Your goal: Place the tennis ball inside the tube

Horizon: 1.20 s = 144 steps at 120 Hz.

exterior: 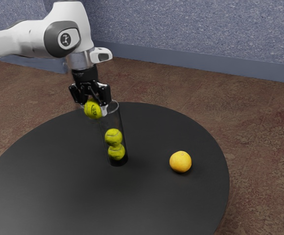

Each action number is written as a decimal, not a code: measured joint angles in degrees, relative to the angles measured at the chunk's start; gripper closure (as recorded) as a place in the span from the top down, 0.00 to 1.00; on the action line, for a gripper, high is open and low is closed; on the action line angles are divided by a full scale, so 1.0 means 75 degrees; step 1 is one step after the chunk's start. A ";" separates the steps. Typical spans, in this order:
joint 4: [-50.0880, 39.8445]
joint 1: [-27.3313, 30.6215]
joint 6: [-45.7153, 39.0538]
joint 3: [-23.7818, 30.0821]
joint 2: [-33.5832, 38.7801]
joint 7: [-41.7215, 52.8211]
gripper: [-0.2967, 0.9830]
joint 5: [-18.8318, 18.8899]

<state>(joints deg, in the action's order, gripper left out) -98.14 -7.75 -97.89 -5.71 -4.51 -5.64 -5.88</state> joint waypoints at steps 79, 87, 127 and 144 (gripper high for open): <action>0.2294 -0.0149 0.0435 -0.0472 -0.1873 0.0058 0.43 0.0128; 0.2301 -0.0149 0.0368 -0.0471 -0.1905 0.0062 0.44 0.0118; 0.2301 -0.0151 0.0158 -0.0468 -0.1960 0.0105 0.66 -0.0007; 0.2171 -0.0152 0.0159 -0.0467 -0.1732 0.0126 0.71 -0.0026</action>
<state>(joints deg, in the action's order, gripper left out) -81.86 -8.89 -96.70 -9.21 -17.50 -4.70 -6.07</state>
